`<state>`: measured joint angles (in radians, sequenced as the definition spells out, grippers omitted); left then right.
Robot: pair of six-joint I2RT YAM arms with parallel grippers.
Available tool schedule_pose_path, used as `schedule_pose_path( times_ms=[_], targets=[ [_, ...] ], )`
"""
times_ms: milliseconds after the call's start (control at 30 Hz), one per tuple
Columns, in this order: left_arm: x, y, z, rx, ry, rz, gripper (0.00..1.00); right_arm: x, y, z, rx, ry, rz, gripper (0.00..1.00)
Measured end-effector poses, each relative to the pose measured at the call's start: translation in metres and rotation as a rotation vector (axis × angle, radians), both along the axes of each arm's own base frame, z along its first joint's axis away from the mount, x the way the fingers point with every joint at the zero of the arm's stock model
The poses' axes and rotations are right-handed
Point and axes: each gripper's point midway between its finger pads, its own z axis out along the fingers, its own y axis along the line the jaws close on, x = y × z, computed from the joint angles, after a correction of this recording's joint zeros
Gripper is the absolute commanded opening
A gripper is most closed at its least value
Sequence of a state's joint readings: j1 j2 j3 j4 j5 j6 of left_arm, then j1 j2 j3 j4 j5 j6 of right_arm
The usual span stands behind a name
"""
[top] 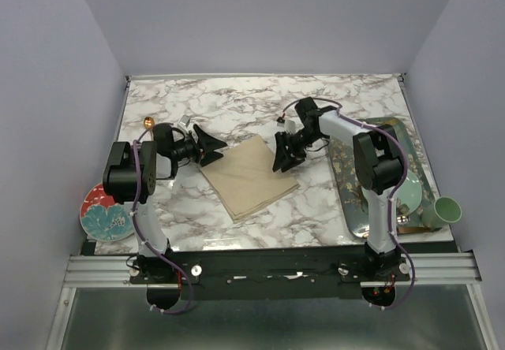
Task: Fold the napkin into a case and place the utensils inside
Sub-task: Smooth out the square-folded napkin at the center of the board, then pick up the top corner of the square folded napkin from the center of the board.
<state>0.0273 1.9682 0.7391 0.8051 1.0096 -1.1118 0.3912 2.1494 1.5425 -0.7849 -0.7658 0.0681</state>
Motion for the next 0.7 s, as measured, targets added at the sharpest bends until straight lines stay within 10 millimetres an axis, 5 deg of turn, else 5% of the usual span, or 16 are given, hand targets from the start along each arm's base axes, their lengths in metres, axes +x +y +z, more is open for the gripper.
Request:
schedule_pose_path(
  times_ms=[100,300,367,433,500,567,700],
  targets=[
    [0.001,0.002,0.025,0.016,-0.067,-0.006,0.78,0.003,0.009,0.017,0.052,-0.035,0.042,0.59],
    [-0.001,0.009,0.099,0.299,-0.422,-0.119,0.45,0.006,0.014,0.065,0.111,-0.167,0.073,0.51],
    [-0.017,0.009,0.124,0.520,-0.668,-0.223,0.33,0.007,0.014,0.080,0.125,-0.214,0.068,0.48],
    [-0.040,0.004,0.128,0.665,-0.825,-0.318,0.31,0.007,0.013,0.087,0.127,-0.240,0.058,0.48],
    [-0.073,-0.004,0.123,0.795,-0.983,-0.449,0.30,0.010,0.013,0.086,0.123,-0.241,0.040,0.47],
    [-0.111,-0.016,0.094,0.883,-1.060,-0.626,0.29,0.014,0.014,0.077,0.109,-0.226,0.020,0.46],
    [-0.143,-0.022,0.036,0.976,-1.038,-0.875,0.29,0.024,0.017,0.060,0.091,-0.200,-0.018,0.45]
  ],
)
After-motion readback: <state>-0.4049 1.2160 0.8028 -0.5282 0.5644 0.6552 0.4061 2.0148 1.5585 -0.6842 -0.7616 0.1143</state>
